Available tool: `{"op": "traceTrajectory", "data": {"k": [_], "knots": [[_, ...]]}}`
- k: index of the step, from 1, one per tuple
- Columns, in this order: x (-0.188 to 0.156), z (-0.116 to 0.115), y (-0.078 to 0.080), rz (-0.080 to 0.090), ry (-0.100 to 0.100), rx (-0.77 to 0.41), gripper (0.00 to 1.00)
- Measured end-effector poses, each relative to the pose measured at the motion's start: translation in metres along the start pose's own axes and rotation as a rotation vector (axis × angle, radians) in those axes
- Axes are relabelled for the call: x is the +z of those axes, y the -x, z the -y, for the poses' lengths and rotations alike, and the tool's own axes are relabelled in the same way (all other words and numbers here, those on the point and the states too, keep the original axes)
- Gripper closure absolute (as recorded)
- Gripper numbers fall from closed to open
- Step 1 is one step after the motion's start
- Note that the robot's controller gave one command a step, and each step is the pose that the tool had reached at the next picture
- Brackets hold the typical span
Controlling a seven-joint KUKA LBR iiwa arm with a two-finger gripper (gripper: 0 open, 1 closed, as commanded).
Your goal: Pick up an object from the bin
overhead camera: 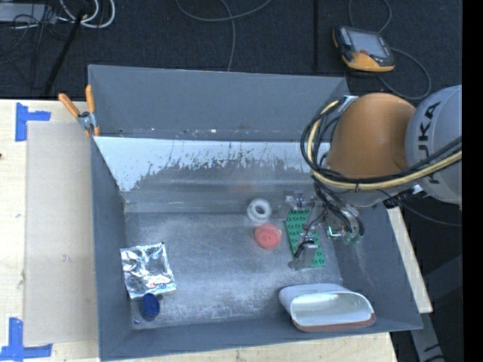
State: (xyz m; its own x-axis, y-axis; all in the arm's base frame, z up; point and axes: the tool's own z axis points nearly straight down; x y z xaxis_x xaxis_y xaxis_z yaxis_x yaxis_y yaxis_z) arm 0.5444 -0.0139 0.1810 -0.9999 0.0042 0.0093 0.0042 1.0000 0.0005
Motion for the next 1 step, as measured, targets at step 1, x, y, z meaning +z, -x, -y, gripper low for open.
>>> {"op": "traceTrajectory", "data": {"k": [1], "knots": [[0.0655, 0.0451, 0.0562, 0.007, -0.002, -0.031, 0.00]]}}
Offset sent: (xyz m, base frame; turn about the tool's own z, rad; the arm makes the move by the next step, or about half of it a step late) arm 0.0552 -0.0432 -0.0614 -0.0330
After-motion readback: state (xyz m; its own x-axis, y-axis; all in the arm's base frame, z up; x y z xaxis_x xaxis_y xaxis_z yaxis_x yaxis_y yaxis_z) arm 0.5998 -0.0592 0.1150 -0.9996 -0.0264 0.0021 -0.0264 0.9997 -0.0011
